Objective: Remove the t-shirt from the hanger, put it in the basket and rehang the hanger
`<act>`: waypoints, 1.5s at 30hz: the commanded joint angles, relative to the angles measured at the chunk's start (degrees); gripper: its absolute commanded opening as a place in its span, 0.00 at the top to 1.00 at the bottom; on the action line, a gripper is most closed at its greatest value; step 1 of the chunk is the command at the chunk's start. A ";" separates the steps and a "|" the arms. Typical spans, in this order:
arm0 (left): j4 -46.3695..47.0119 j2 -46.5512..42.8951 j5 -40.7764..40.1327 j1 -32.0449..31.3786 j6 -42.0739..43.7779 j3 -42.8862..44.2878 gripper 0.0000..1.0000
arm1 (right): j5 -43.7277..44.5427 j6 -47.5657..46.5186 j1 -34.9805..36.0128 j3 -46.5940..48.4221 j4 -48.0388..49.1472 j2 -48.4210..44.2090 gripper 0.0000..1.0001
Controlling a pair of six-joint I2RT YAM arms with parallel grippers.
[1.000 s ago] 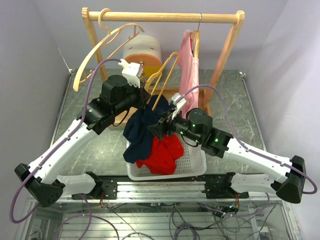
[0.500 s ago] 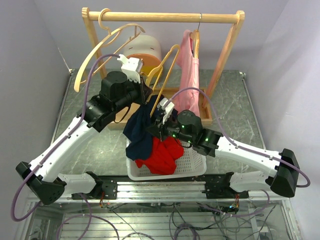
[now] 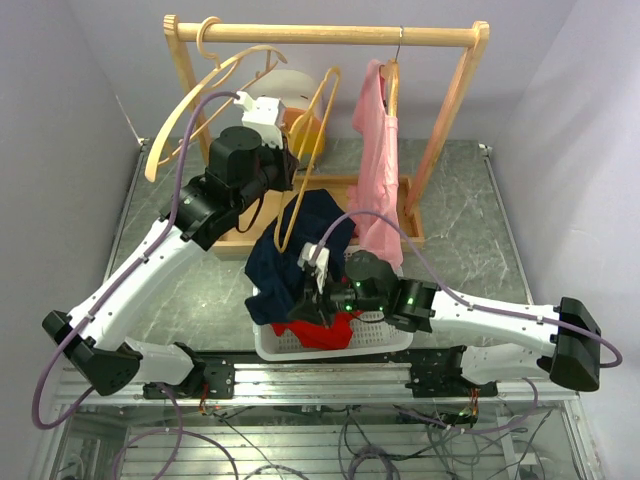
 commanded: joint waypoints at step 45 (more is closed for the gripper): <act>-3.80 24.27 -0.26 10.18 14.42 39.96 0.93 | 0.72 2.42 11.64 -4.53 4.06 1.83 1.00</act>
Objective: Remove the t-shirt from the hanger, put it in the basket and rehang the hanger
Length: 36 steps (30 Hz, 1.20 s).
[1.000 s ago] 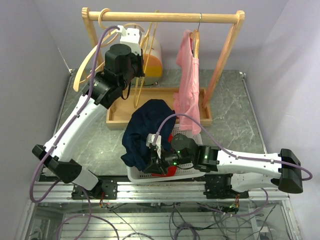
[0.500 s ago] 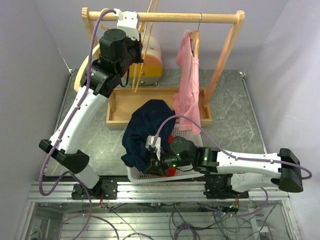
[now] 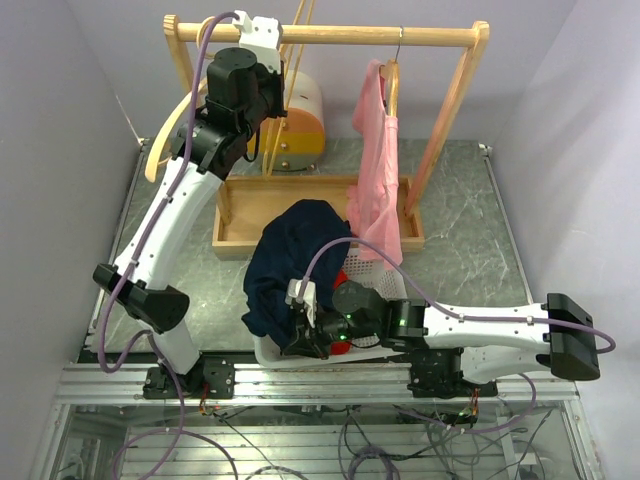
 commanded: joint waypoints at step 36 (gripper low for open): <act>14.09 -28.16 11.17 4.48 -11.99 -31.49 0.17 | 23.47 -9.88 2.98 18.57 -16.97 -3.63 1.00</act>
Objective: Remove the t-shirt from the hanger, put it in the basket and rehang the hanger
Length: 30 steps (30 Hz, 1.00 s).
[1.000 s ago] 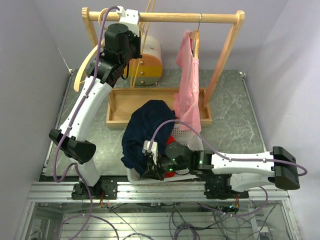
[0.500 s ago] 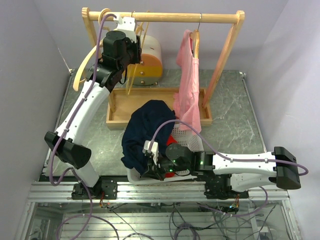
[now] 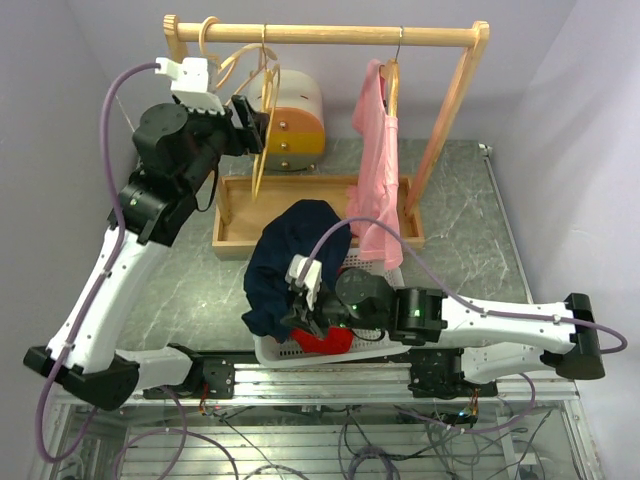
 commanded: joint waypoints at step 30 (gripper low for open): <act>10.12 -16.06 12.10 0.31 -7.36 -8.64 0.21 | 14.92 -22.87 0.28 49.90 -5.50 -9.45 1.00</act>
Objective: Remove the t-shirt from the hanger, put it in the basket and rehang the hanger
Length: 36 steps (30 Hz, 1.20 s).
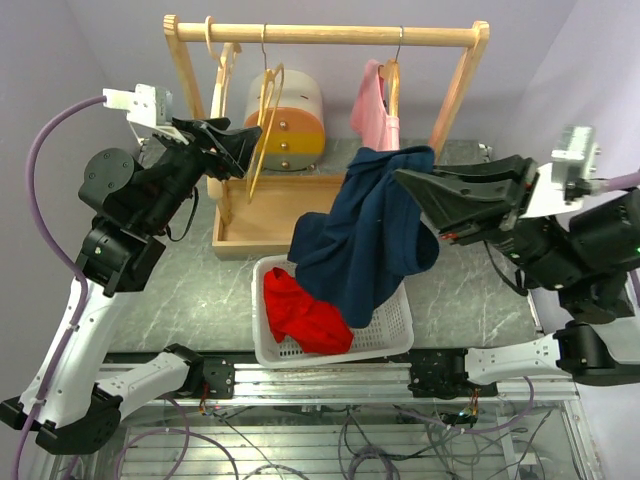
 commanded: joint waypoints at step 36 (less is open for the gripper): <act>3.22 -3.89 7.94 0.31 -1.38 -1.66 0.02 | 4.01 3.10 0.13 -25.35 12.44 1.24 1.00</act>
